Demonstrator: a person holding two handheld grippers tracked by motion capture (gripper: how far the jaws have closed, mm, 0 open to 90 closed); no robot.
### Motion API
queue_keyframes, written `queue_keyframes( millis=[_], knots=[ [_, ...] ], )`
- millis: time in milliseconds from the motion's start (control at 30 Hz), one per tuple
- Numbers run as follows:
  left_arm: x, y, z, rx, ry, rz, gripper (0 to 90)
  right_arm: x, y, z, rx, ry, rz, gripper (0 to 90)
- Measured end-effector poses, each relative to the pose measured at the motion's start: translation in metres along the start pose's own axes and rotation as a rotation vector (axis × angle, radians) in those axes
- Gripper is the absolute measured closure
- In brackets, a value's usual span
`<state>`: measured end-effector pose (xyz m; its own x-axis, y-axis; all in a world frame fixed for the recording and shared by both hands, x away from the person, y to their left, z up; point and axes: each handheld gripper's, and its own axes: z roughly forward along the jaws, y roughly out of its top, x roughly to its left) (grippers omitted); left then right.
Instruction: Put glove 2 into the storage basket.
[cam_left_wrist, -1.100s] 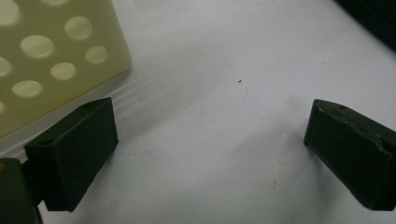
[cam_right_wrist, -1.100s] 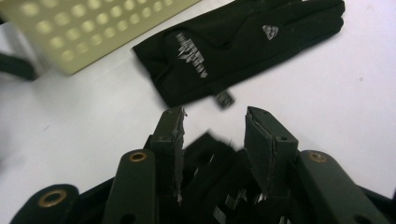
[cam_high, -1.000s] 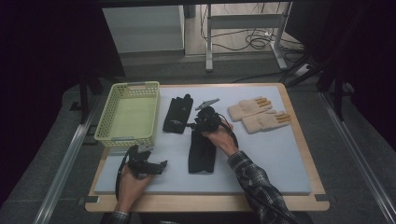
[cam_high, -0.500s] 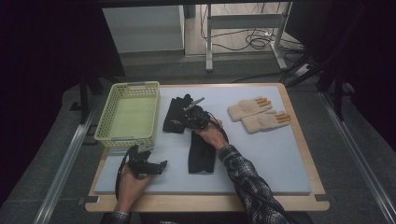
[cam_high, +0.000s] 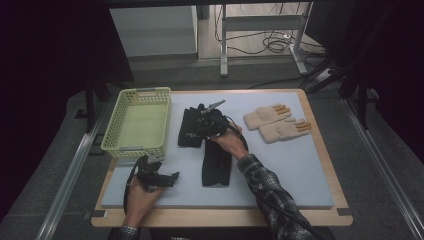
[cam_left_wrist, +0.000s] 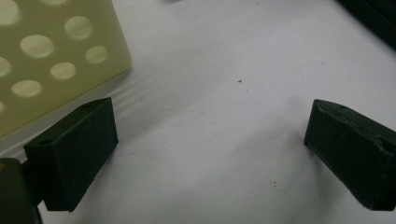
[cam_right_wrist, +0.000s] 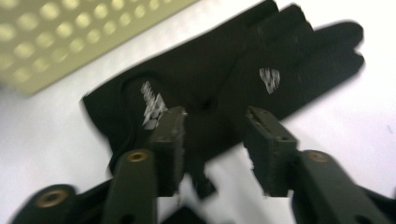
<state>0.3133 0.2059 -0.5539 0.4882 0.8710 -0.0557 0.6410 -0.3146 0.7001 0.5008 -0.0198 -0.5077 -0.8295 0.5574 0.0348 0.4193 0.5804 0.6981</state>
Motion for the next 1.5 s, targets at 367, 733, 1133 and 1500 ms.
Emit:
queue_keyframes(
  millis=[367, 733, 1133, 1500],
  knots=[
    [0.0, 0.0, 0.0, 0.0, 0.0, 0.0, 2.9, -0.009, 0.016, 0.047, 0.022, -0.025, 0.013, 53.0],
    [0.0, 0.0, 0.0, 0.001, 0.0, 0.0, 2.9, -0.001, 0.019, 0.044, 0.055, -0.067, -0.011, 87.0],
    [0.0, 0.0, 0.0, 0.002, 0.001, 0.001, 2.9, 0.006, 0.027, 0.004, -0.019, -0.029, -0.012, 87.1],
    [0.0, 0.0, 0.0, 0.0, 0.0, 0.001, 2.9, 0.019, 0.028, -0.048, -0.064, -0.01, -0.035, 87.0]
  ],
)
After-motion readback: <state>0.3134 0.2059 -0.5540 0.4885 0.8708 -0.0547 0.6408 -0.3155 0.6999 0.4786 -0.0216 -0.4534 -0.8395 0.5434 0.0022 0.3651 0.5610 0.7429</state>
